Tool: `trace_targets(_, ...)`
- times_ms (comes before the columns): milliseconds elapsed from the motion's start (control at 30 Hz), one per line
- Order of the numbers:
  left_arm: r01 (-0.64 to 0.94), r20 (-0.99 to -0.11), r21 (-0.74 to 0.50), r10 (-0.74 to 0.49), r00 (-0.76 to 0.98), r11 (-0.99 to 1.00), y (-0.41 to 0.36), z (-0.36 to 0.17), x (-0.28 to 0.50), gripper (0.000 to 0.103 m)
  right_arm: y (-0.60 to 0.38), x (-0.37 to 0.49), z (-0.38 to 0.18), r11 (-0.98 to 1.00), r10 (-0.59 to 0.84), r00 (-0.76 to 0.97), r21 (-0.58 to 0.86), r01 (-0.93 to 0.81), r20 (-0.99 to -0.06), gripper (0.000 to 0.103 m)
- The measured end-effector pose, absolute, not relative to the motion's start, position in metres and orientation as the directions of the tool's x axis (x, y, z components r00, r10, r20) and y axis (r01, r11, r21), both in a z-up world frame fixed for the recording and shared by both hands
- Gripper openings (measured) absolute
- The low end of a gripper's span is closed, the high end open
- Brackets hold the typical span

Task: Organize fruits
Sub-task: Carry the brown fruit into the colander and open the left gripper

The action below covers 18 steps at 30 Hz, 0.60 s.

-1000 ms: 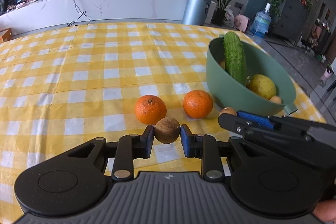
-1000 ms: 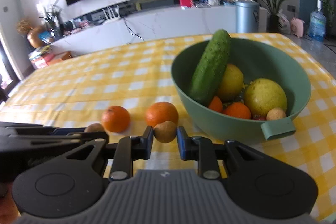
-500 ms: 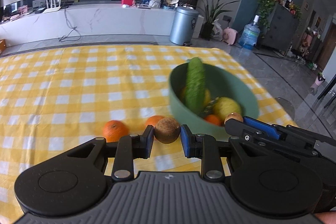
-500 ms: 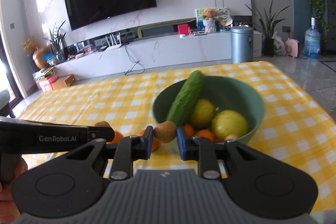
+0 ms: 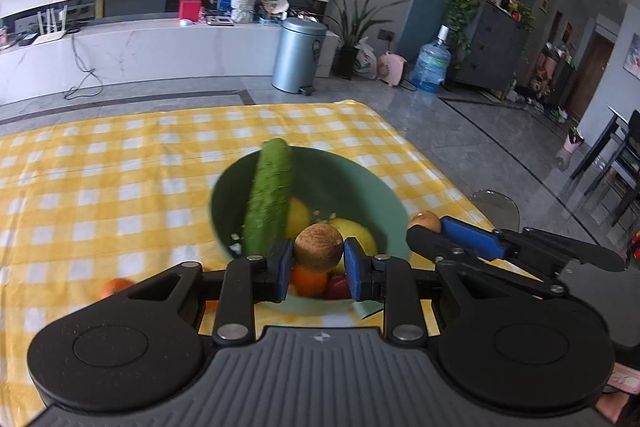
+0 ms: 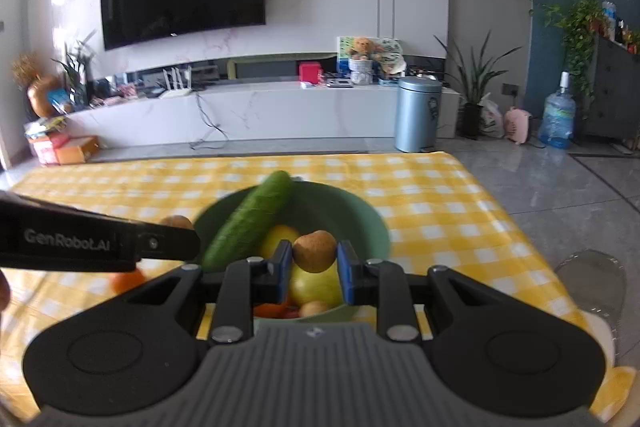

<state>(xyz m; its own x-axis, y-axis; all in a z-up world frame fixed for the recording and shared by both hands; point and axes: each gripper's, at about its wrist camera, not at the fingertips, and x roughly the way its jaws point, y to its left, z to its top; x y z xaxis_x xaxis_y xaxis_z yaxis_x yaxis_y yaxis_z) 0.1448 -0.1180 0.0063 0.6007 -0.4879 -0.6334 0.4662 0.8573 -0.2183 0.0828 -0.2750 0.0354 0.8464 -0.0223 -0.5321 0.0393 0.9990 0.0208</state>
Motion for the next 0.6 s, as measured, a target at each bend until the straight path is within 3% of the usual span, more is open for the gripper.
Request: trace_targets(600,0.433,-0.695,-0.268,-0.484,0.532,0.861,-0.145,-0.029,0.183,0.030,-0.286,0.124,0.008,0.997,-0.027,0.781,0.042,0.068,-0.624,0.021)
